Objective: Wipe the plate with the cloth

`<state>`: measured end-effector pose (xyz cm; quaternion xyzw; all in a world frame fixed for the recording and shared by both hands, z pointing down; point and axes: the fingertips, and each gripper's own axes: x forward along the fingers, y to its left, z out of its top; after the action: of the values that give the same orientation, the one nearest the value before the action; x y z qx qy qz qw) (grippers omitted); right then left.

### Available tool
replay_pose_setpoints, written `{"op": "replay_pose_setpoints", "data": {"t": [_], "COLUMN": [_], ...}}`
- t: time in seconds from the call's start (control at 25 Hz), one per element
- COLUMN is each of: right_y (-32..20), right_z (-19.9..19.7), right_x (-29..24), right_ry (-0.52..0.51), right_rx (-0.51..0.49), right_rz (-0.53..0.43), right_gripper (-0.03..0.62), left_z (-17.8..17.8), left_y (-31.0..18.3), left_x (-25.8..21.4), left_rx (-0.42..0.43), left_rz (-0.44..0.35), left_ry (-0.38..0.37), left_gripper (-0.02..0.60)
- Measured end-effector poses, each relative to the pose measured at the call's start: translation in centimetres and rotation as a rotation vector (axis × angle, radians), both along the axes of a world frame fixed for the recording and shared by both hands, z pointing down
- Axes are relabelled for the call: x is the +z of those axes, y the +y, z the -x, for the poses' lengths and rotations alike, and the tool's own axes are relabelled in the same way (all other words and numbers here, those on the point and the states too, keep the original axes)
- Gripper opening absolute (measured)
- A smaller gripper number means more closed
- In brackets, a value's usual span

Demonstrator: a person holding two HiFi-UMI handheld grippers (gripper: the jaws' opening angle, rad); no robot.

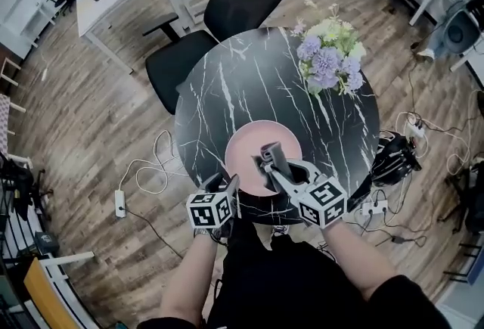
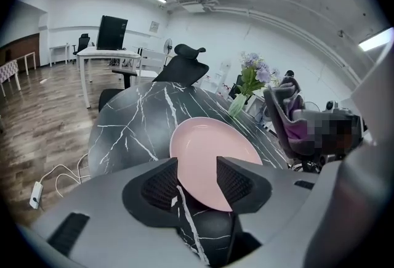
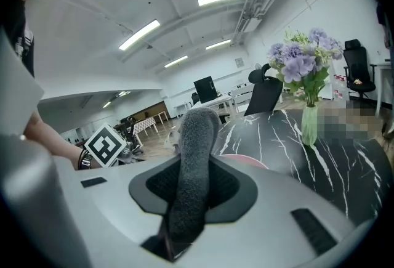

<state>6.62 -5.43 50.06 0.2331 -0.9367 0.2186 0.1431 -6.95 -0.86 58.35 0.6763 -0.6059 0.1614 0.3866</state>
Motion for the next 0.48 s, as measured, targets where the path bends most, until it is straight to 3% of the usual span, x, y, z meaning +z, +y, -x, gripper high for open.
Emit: {"op": "replay_pose_setpoints", "data": {"t": [0.48], "right_y": [-0.9], "right_z": [2.1], "right_x": [4.5], "right_ry": [0.075], "right_rx": [0.082], "right_rz": [0.128], "right_gripper": [0.106], "left_z": [1.6], "left_y": [-3.7], "left_x": [5.0], "left_rx": [0.115], "left_rz": [0.126], "left_ry": [0.034], "left_gripper": [0.202]}}
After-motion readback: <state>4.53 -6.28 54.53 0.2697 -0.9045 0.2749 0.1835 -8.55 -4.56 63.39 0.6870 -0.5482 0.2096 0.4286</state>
